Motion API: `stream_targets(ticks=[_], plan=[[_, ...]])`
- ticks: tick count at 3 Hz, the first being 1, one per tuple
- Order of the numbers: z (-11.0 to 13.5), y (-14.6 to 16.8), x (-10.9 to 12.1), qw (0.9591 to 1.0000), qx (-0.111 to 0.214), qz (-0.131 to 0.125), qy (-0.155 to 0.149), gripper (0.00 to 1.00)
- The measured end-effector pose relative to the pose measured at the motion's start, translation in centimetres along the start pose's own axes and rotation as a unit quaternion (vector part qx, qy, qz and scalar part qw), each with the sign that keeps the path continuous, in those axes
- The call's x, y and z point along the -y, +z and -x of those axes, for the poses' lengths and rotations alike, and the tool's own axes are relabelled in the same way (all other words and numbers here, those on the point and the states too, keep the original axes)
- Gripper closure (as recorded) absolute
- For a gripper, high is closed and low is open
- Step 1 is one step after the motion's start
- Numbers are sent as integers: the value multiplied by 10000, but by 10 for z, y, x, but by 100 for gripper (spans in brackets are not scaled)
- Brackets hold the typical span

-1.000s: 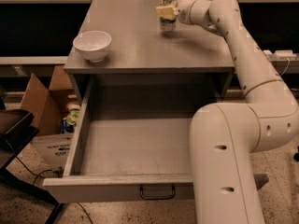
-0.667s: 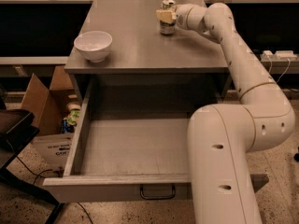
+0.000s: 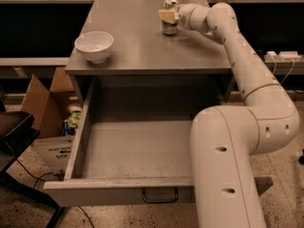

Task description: Pick 7up can from top drawer and place on counter

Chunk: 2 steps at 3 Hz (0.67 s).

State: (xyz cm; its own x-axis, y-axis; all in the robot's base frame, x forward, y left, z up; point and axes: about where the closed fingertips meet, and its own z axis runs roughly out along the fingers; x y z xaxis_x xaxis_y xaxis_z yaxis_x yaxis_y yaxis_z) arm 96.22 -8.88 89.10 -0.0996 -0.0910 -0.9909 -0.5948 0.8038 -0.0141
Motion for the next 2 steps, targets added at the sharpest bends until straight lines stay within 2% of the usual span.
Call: stream_targets(ticks=[1,2], plan=[[0,0,0,10000,1,1,1,34],[6,-3,-4,9999,119,111,49,11]])
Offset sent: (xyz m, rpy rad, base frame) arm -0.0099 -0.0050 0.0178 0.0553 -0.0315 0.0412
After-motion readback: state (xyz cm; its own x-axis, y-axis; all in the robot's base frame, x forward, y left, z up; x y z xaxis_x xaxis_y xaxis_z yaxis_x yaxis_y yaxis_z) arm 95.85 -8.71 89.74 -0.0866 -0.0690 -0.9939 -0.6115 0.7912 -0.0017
